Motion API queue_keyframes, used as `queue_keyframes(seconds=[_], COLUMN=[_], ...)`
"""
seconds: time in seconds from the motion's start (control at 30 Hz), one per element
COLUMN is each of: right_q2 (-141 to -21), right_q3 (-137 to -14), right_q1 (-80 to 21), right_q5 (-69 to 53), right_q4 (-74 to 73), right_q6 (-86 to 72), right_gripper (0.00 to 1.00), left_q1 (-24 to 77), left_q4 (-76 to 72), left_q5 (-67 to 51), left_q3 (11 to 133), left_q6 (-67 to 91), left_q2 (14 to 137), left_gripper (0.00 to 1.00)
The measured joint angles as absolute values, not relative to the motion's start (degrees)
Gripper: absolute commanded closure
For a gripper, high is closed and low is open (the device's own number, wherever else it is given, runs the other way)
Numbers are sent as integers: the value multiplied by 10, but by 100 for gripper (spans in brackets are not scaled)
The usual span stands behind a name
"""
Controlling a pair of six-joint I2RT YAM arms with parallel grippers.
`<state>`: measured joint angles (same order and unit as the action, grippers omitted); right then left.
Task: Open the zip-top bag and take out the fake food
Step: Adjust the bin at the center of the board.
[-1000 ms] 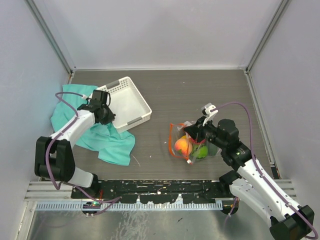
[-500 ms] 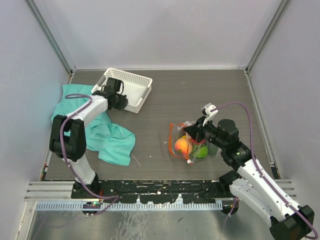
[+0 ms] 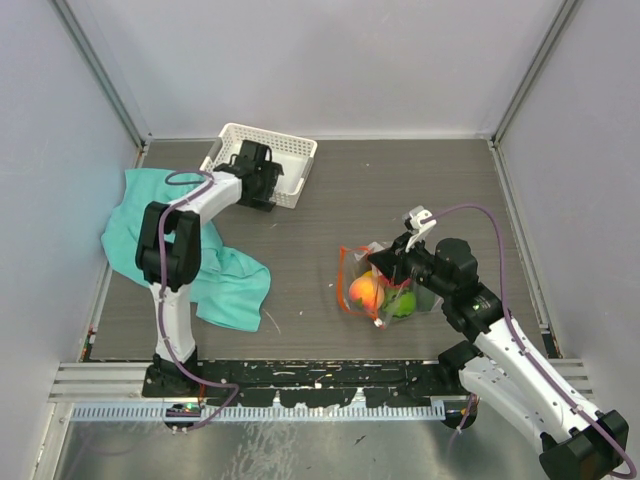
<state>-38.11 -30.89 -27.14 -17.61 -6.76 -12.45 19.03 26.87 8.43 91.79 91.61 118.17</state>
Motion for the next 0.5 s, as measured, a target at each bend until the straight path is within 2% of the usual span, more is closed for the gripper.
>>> queue_keyframes(seconds=[0.1,0.27,0.5], right_q2=[-381,-381,-382], right_q3=[-309,-309,-309], right_q1=[-271,-271,-271], right_q5=[-176,-176,-178], right_q4=[-66,-64,-64], right_q6=[-124,-124,-124], right_gripper=[100,100,100], left_q1=[190,190,196], left_q4=[240,202,175], left_q5=[73,55,51], left_q3=[904,800,657], left_q6=[898,833,643], left_q2=[1174,1095,881], left_gripper=[0,2,2])
